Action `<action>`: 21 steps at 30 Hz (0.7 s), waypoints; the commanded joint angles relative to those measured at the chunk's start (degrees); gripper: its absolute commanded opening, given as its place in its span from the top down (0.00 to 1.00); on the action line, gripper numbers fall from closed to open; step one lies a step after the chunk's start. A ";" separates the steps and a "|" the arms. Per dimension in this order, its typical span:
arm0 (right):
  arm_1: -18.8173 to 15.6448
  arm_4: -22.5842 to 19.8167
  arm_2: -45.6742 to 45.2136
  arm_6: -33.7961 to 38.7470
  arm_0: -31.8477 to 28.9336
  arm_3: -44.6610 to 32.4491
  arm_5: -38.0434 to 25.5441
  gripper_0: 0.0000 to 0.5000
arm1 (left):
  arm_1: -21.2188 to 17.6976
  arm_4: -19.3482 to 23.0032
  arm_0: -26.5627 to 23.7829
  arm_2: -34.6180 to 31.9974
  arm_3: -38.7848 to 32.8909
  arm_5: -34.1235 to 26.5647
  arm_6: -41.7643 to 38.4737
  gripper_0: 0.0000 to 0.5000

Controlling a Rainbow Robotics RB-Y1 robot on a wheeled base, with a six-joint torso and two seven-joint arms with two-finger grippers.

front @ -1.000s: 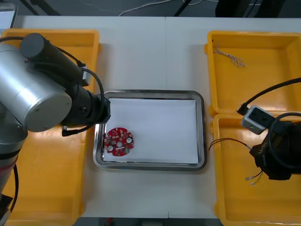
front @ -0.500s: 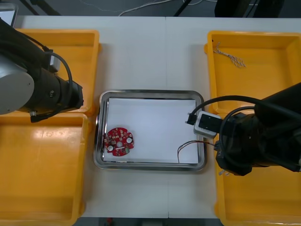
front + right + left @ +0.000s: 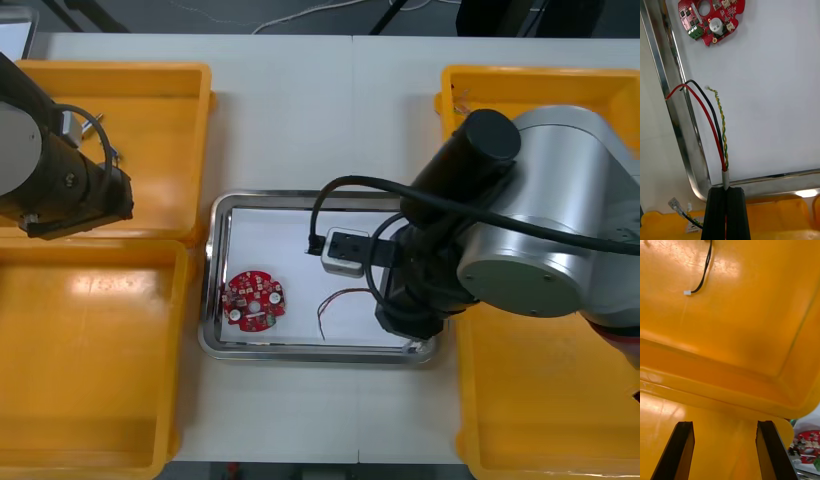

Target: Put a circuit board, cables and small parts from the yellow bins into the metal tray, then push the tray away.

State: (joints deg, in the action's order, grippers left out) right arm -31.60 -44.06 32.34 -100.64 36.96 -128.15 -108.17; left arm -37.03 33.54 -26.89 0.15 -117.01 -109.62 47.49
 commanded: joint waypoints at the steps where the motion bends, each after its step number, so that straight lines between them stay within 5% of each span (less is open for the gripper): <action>1: 1.54 2.31 4.49 -5.98 4.52 3.25 4.20 1.00 | -2.08 -1.28 -4.49 -1.73 2.92 -0.07 4.89 0.04; 9: 2.07 2.66 4.93 -16.52 4.70 9.32 8.94 1.00 | -1.73 -1.99 -8.27 -1.73 10.22 5.29 6.21 0.04; 21: 1.98 6.53 12.40 -17.40 4.70 14.68 15.36 1.00 | -1.12 -7.17 -11.96 -1.82 19.71 10.92 11.22 0.04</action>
State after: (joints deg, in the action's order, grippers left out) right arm -30.64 -38.12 41.82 -116.68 39.96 -114.47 -94.88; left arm -37.04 28.47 -35.44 0.11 -98.80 -100.03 51.10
